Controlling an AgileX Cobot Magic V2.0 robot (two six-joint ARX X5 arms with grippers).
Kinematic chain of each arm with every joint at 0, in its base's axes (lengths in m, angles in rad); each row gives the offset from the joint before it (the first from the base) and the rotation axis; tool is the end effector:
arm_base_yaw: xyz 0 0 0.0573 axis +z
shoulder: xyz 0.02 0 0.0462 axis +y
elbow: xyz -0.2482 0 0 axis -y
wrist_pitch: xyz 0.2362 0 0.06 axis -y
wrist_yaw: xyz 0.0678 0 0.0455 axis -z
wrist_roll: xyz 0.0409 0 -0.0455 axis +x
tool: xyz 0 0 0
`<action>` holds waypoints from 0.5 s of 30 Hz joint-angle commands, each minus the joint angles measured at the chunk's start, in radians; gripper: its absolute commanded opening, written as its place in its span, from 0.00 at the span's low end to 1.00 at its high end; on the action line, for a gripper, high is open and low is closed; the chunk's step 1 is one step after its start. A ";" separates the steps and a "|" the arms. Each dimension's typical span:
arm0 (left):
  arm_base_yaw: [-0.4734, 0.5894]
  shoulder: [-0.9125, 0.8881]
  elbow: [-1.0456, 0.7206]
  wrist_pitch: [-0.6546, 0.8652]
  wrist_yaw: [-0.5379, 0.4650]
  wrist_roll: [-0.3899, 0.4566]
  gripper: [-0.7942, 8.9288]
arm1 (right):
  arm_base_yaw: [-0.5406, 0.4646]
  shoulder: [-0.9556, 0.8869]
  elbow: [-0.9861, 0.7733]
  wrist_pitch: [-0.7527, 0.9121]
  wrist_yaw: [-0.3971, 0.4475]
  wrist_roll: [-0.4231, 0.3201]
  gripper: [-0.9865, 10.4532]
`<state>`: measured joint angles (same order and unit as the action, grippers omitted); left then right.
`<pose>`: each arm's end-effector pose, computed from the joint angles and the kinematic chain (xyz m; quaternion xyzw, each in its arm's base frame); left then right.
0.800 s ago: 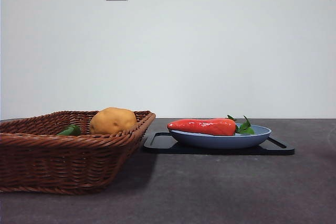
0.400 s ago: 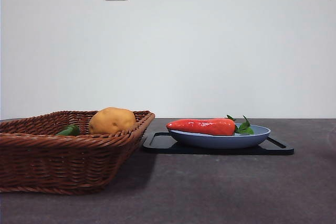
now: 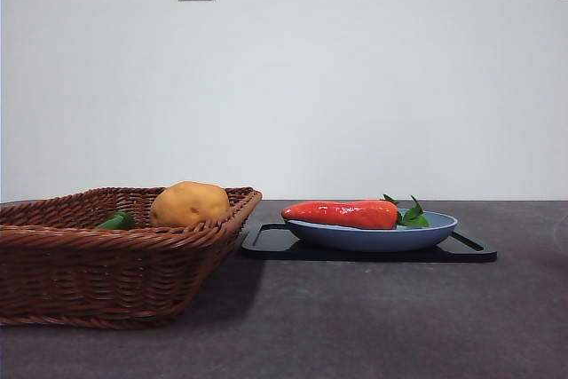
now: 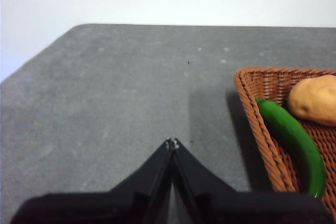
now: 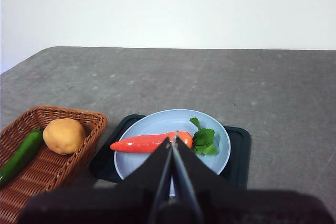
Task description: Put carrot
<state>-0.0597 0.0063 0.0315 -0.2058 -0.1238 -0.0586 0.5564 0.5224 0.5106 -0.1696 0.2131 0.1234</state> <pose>0.1131 -0.0017 0.1515 -0.0209 0.0888 0.0345 0.9952 0.1301 0.0707 0.2651 0.0266 0.0943 0.1646 0.9815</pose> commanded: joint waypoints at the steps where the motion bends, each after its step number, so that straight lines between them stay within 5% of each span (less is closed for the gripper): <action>1: 0.002 -0.005 -0.016 0.011 0.002 -0.026 0.09 | 0.006 0.001 0.008 0.012 0.004 0.010 0.09; 15: 0.002 -0.005 -0.016 0.013 -0.002 -0.024 0.09 | 0.006 0.001 0.008 0.012 0.004 0.010 0.09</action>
<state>-0.0597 0.0059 0.0246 -0.1963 -0.1230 -0.0727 0.5564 0.5224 0.5106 -0.1696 0.2131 0.1234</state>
